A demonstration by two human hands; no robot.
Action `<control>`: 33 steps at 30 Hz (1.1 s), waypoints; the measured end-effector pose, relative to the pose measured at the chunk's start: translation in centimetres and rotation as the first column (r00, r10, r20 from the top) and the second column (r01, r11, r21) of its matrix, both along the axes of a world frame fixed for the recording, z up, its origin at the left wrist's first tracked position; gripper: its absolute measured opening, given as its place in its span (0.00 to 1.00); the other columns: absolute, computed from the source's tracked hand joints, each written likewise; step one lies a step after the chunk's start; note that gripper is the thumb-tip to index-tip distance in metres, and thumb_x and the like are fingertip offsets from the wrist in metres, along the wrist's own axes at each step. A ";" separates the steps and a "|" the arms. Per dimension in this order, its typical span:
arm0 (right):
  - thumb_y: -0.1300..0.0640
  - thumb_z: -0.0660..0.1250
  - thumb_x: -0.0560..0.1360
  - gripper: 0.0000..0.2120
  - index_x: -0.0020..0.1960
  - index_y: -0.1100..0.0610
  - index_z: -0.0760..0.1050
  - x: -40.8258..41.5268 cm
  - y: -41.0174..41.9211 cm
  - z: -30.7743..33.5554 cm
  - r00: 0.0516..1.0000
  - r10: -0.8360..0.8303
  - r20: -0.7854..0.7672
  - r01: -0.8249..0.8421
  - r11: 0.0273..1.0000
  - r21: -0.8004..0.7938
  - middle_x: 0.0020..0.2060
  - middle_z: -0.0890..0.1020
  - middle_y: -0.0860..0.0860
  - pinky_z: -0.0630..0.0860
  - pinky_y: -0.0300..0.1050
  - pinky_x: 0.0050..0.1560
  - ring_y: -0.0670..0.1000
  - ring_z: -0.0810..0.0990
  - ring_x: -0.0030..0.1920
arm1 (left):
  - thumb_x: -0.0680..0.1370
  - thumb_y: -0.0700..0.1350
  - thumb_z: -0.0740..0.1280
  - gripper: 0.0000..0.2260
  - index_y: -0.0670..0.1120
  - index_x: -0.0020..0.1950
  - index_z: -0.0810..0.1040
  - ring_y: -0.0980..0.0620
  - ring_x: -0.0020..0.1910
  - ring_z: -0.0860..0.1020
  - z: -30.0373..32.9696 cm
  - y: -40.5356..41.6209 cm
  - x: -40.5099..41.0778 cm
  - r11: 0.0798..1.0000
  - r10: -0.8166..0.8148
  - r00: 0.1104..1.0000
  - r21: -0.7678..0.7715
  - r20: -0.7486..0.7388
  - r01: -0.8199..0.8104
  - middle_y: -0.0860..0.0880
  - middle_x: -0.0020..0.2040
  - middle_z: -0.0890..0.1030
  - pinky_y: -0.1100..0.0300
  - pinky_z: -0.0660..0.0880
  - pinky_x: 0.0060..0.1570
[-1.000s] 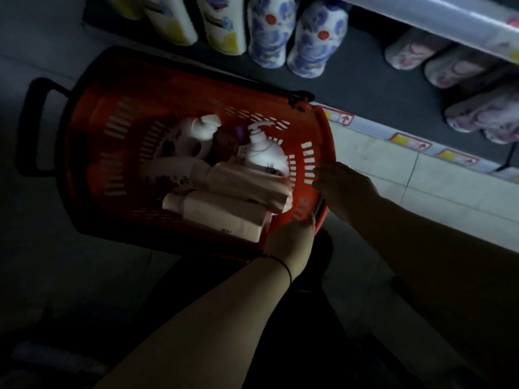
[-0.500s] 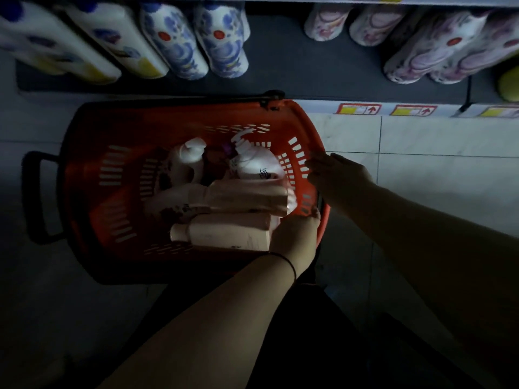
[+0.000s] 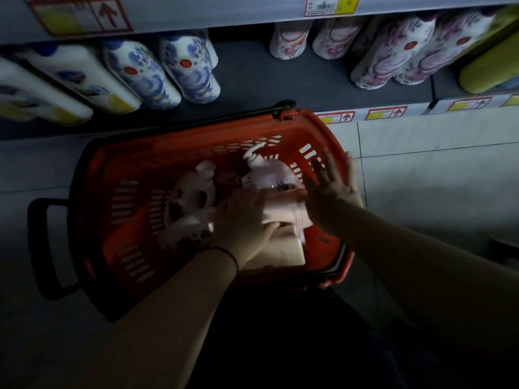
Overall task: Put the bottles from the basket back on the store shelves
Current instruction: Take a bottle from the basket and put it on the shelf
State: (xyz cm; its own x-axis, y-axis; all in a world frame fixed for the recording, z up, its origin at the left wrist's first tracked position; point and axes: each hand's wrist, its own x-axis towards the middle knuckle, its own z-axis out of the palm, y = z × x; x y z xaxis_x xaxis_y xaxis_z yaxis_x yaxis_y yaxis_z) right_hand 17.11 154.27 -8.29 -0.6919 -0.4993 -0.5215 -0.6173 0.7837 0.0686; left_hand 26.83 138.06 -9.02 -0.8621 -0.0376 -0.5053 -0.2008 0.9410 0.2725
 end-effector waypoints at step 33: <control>0.28 0.48 0.72 0.39 0.74 0.53 0.58 -0.2 -6.9 -2.3 0.895 0.445 0.029 -0.442 0.894 -0.070 0.73 0.63 0.55 0.71 0.50 0.61 0.56 0.67 0.70 | 0.71 0.53 0.71 0.23 0.49 0.64 0.74 0.57 0.59 0.75 -3.5 -5.9 1.0 0.852 0.256 0.967 0.471 0.002 -0.227 0.51 0.60 0.80 0.65 0.69 0.61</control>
